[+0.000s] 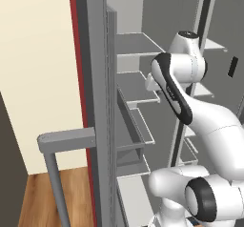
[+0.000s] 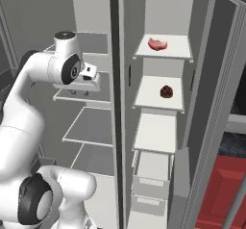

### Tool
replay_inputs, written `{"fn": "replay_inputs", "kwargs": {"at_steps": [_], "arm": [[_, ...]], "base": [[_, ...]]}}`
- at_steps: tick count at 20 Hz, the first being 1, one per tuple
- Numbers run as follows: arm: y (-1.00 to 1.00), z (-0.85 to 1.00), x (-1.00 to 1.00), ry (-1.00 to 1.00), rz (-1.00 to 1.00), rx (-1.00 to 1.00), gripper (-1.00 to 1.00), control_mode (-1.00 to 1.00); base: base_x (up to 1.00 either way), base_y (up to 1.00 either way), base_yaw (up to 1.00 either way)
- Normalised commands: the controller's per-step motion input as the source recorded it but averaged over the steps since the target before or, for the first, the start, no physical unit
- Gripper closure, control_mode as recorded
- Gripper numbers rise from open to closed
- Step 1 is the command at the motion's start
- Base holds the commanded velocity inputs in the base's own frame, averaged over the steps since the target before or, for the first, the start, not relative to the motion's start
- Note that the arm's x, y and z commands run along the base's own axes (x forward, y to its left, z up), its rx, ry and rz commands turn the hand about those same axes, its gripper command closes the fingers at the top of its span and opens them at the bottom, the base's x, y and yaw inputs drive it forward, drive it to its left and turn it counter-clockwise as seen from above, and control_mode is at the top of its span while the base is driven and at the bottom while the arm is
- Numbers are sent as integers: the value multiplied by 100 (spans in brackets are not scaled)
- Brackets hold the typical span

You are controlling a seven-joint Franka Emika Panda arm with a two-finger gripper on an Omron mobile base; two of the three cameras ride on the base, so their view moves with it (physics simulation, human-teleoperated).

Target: Pick up the frozen steak from the freezer, place it on any shelf in the fridge, and close the fridge and freezer doors when done.

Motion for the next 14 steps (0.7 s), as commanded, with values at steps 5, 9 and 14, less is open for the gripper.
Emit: {"fn": "replay_inputs", "kwargs": {"at_steps": [5, 9, 14], "arm": [[0, -5, -41, -5, 3, -1, -100, -100], [-1, -19, -80, -19, 0, 0, -100, -100], [-1, -4, -69, -27, 0, 0, -100, -100]], "base": [[0, 0, 0], [0, 0, 0], [0, 0, 0]]}}
